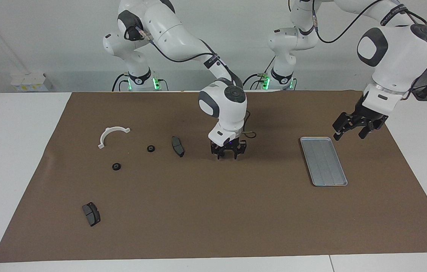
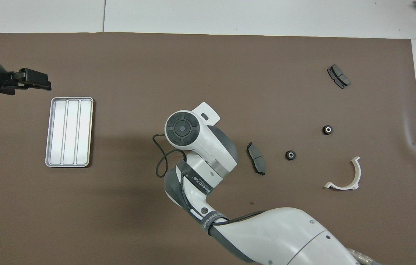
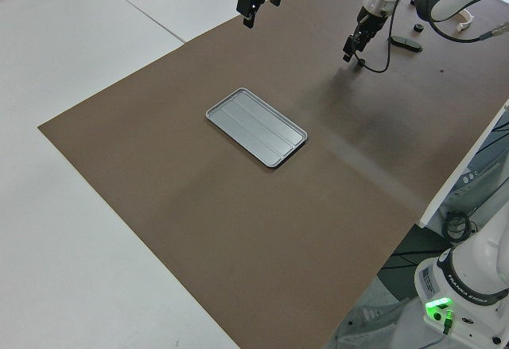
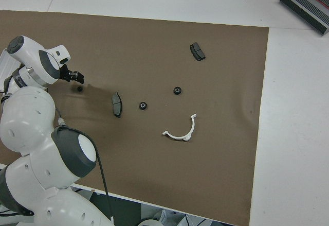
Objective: Place bearing gear from tray to pile
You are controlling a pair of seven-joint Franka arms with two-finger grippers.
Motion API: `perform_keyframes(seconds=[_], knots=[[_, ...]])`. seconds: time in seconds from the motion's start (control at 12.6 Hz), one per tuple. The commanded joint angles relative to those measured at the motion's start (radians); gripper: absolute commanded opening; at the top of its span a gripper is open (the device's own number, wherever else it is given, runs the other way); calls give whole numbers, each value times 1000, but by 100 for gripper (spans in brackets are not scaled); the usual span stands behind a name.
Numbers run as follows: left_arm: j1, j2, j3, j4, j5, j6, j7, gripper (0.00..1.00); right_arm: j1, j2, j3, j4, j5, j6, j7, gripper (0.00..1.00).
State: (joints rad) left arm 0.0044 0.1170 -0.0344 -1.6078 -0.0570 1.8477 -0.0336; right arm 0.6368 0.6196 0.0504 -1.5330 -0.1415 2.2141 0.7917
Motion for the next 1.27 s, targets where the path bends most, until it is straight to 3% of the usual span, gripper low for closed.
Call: perform_keyframes(seconds=[0.0, 0.4, 0.64, 0.96, 1.19], knots=[[-38, -25, -2, -12, 147, -56, 15, 100, -3, -17, 2, -36, -21, 13, 55, 69], [-54, -42, -6, -29, 157, -64, -115, 100, -5, -30, 3, -45, -7, -54, 52, 61], [-46, -74, -6, -90, 100, -53, -100, 100, -8, -37, 5, -67, -1, -57, 46, 60], [-41, -74, -2, -100, 71, -56, 9, 100, -8, -37, 6, -67, 45, -56, 26, 57], [-41, -74, -2, -100, 69, -54, 3, 100, -6, -37, 6, -65, 57, -50, 29, 22]])
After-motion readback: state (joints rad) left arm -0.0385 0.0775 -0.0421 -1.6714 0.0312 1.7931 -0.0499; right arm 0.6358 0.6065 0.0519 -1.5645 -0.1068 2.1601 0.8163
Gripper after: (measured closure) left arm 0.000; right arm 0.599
